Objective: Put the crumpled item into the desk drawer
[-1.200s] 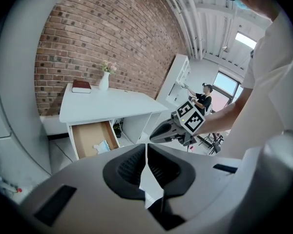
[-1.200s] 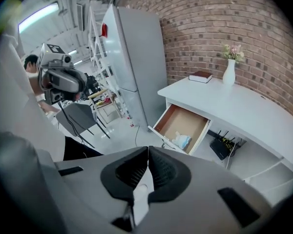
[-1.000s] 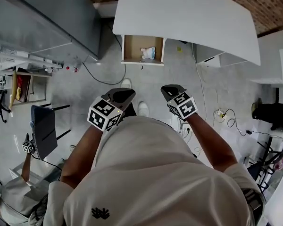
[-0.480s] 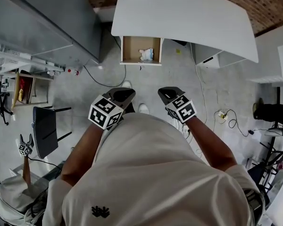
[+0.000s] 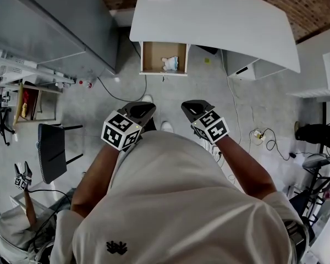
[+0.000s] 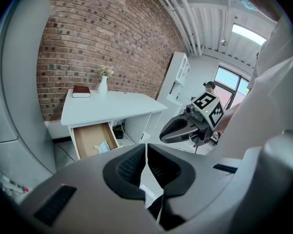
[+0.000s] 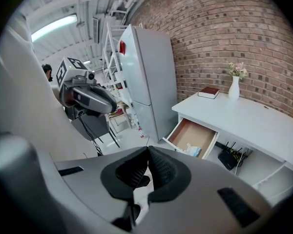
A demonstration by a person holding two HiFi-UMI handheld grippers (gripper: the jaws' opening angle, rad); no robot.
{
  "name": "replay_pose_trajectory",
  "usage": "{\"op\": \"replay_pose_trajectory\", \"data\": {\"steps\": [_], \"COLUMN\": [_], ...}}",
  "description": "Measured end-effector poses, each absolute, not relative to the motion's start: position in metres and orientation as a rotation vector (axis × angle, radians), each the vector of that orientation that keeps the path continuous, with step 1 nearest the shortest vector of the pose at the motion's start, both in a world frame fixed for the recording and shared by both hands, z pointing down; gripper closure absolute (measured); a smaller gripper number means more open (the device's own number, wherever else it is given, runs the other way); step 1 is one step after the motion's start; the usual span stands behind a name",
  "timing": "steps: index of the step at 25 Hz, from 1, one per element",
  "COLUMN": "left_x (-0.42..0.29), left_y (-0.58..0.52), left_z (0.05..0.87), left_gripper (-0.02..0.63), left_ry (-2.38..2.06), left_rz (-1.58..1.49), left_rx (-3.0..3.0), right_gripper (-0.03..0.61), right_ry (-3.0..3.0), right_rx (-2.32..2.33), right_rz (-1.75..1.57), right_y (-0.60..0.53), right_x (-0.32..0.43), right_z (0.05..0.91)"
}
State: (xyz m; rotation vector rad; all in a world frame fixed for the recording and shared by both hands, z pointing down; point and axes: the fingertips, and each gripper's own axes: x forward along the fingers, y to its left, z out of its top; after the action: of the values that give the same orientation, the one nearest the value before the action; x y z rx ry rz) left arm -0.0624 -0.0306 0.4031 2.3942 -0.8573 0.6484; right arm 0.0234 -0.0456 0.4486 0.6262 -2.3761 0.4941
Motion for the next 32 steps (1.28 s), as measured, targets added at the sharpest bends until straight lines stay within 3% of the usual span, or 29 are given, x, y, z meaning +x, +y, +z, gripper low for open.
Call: {"op": "replay_pose_trajectory", "data": {"steps": [32], "left_x": [-0.063], "left_y": [-0.029], "left_z": [0.417], "left_gripper": [0.583], "left_ry": [-0.835], "left_rz": [0.67], "left_rx": [2.366], "right_gripper": [0.549], "right_ry": [-2.424], "right_rx": [0.586], "right_rz": [0.506], "right_y": [-0.045], "right_x": [0.009], "right_z": [0.44]}}
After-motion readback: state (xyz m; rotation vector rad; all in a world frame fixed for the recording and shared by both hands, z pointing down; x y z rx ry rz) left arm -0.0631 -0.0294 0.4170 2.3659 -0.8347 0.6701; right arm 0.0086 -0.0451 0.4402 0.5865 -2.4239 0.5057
